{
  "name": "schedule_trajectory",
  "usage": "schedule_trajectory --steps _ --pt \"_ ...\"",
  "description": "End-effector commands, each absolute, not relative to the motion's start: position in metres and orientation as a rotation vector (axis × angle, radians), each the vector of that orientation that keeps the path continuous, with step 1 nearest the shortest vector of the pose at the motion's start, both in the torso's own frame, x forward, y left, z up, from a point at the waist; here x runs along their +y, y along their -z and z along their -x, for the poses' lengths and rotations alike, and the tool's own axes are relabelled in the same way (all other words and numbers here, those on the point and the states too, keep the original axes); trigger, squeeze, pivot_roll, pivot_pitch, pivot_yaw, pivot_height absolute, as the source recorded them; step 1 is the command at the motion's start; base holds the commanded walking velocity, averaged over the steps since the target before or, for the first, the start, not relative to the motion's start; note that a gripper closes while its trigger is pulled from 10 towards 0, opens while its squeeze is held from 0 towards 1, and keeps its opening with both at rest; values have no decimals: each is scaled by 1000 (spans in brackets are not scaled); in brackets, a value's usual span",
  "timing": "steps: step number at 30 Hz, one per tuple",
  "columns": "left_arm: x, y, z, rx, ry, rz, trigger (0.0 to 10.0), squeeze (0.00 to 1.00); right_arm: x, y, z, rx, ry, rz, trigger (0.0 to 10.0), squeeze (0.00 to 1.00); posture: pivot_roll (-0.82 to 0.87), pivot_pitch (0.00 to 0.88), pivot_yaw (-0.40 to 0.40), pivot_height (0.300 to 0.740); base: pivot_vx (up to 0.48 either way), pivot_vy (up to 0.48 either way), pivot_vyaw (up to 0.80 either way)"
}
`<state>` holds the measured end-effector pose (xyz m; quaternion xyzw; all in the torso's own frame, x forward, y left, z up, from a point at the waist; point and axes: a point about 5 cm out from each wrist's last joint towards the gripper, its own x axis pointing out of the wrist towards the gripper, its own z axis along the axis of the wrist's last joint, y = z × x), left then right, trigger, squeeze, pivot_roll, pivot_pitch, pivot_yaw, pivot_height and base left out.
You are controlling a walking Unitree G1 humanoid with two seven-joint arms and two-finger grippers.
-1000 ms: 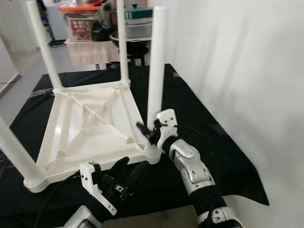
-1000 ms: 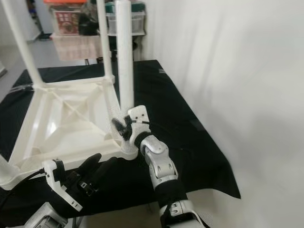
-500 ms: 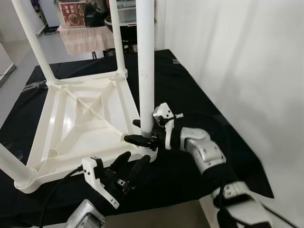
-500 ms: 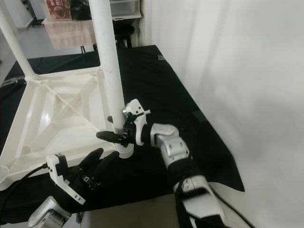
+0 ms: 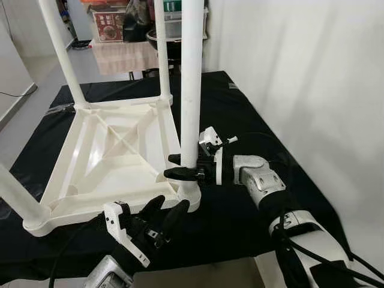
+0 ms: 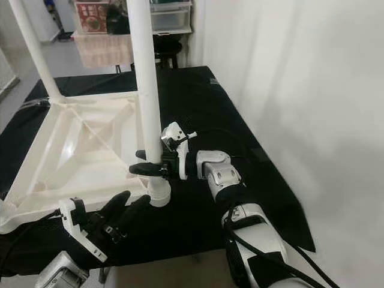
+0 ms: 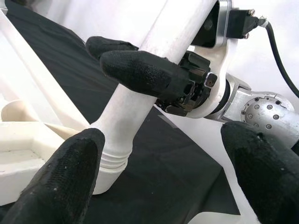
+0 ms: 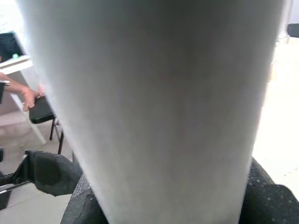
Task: Building children table
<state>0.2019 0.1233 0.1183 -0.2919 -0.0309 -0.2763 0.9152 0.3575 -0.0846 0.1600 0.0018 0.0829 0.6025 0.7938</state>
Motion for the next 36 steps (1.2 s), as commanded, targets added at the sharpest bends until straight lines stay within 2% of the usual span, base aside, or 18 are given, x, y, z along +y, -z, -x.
schedule_trajectory --steps 1,4,5,7,10,14,15,17,18,19,20,21,25,28,29,31,32,36 --pt "124 -114 -201 -47 563 603 10000 0 -94 -151 -357 206 -1234 -54 0 0 25 0 4 740 0 0 0" --pt "124 -114 -200 -46 565 605 10000 0 -96 -139 -355 232 -1116 -39 0 0 23 0 0 740 0 0 0" --pt "125 -115 -199 -47 566 606 10000 0 -97 -126 -357 231 -741 -59 0 0 10 1 -3 740 0 0 0" --pt "127 -116 -198 -48 565 606 10000 0 -84 -94 -314 293 -515 -42 0 0 2 12 15 740 0 0 0" --pt "128 -116 -198 -45 566 606 10000 0 -71 -91 -300 293 -609 -26 0 0 -19 0 25 740 0 0 0" --pt "127 -115 -199 -40 574 608 10000 0 -74 -94 -317 297 -612 -39 0 0 20 0 2 740 0 0 0" --pt "127 -116 -199 -44 567 606 10000 0 -72 -92 -319 314 -606 -29 4980 0 24 0 3 740 0 0 0" --pt "128 -116 -199 -47 561 604 10000 0 -71 -91 -320 325 -602 -21 4980 0 24 0 3 740 0 0 0" --pt "128 -116 -199 -51 554 603 10000 0 -66 -93 -320 329 -656 -36 10000 0 26 0 2 740 0 0 0" --pt "128 -116 -199 -53 550 602 10000 0 -62 -95 -318 331 -679 -46 10000 0 26 0 2 740 0 0 0" --pt "127 -116 -200 -54 549 602 10000 0 -60 -102 -318 313 -695 -78 10000 914 28 0 0 740 0 0 0" --pt "127 -117 -200 -55 549 602 10000 0 -58 -109 -318 297 -716 -93 10000 1000 28 0 0 740 0 0 0" --pt "127 -117 -201 -55 552 604 10000 0 -56 -128 -324 228 -805 -141 10000 1000 29 0 -2 740 0 0 0" --pt "126 -117 -203 -57 558 608 10000 0 -66 -149 -335 204 -1197 -76 10000 1000 24 0 -2 740 0 0 0" --pt "125 -116 -203 -58 558 609 10000 0 -70 -151 -337 182 -1263 19 10000 843 25 0 -2 740 0 0 0" --pt "125 -116 -204 -57 558 609 10000 0 -72 -151 -338 176 -1271 39 10000 843 31 0 -6 740 0 0 0" --pt "125 -116 -204 -57 558 609 10000 0 -72 -152 -338 173 -1274 49 10000 0 31 0 -6 740 0 0 0" --pt "124 -116 -205 -62 554 606 10000 0 -80 -167 -353 200 -1344 -10 10000 0 47 0 -18 740 0 0 0"
